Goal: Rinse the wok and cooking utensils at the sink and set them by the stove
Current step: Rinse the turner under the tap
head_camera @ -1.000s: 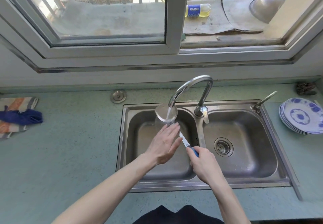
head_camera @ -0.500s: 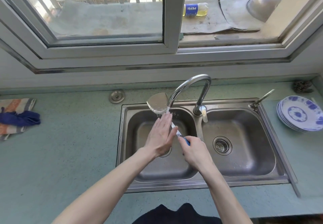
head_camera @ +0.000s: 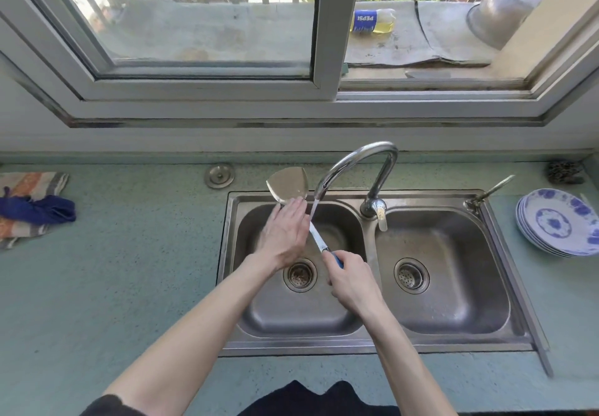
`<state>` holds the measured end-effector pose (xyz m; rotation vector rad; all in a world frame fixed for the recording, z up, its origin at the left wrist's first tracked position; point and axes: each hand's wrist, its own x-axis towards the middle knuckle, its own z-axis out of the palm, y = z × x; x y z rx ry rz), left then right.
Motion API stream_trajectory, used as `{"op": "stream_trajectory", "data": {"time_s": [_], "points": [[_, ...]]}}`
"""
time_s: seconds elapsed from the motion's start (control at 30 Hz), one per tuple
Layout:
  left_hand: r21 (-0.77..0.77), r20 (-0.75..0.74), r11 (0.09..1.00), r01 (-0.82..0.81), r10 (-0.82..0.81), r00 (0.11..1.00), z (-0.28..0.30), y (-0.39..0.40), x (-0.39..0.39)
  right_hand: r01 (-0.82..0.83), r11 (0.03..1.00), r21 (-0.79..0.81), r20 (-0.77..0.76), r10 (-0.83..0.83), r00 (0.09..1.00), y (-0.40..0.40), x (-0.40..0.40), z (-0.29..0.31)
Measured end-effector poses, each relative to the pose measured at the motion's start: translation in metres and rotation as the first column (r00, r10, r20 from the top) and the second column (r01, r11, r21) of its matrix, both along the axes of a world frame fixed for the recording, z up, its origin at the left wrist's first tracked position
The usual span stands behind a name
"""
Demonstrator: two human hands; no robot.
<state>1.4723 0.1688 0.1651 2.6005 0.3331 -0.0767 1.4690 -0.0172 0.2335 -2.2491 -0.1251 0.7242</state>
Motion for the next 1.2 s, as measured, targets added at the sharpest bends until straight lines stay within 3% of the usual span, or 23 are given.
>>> {"op": "stream_trajectory", "data": {"time_s": [0.13,0.33,0.43,0.5,0.57,0.67,0.73,0.8,1.0,1.2], "points": [[-0.007,0.051,1.000,0.011,-0.011,0.999,0.002,-0.014,-0.009,0.011,1.000,0.004,0.026,-0.011,1.000,0.002,0.008,-0.001],[-0.149,0.210,0.978,0.146,-0.113,0.971,0.002,-0.052,-0.040,0.002,1.000,-0.021,0.028,-0.001,1.000,0.006,0.028,0.000],[-0.361,0.262,0.927,0.106,-0.008,0.965,0.004,-0.059,-0.046,-0.021,1.000,-0.012,0.012,0.021,1.000,0.007,0.032,-0.002],[-0.575,0.251,0.818,-0.026,0.206,0.946,0.006,-0.062,-0.041,-0.045,0.999,0.001,0.015,0.045,0.999,0.010,0.032,-0.003],[-0.760,0.129,0.621,-0.194,0.437,0.890,0.008,-0.066,-0.032,-0.064,0.998,0.016,0.007,0.064,0.998,0.013,0.034,-0.003],[-0.931,-0.229,0.122,-0.343,0.539,0.811,0.019,-0.061,-0.009,-0.098,0.995,0.031,-0.013,0.099,0.995,0.017,0.037,-0.003],[-0.938,-0.340,-0.115,-0.327,0.492,0.801,0.027,-0.052,0.001,-0.090,0.995,0.046,-0.019,0.091,0.996,0.018,0.041,-0.004],[-0.930,-0.368,-0.189,-0.315,0.480,0.796,0.031,-0.047,0.007,-0.082,0.994,0.073,-0.018,0.084,0.996,0.017,0.046,-0.004],[-0.895,-0.443,-0.229,-0.383,0.561,0.699,0.029,-0.050,0.026,-0.047,0.999,-0.021,0.068,0.048,0.996,0.005,0.054,-0.014],[-0.845,-0.533,-0.336,-0.417,0.594,0.602,0.028,-0.046,0.047,0.018,0.999,0.031,0.064,-0.020,0.998,-0.013,0.056,-0.018]]}}
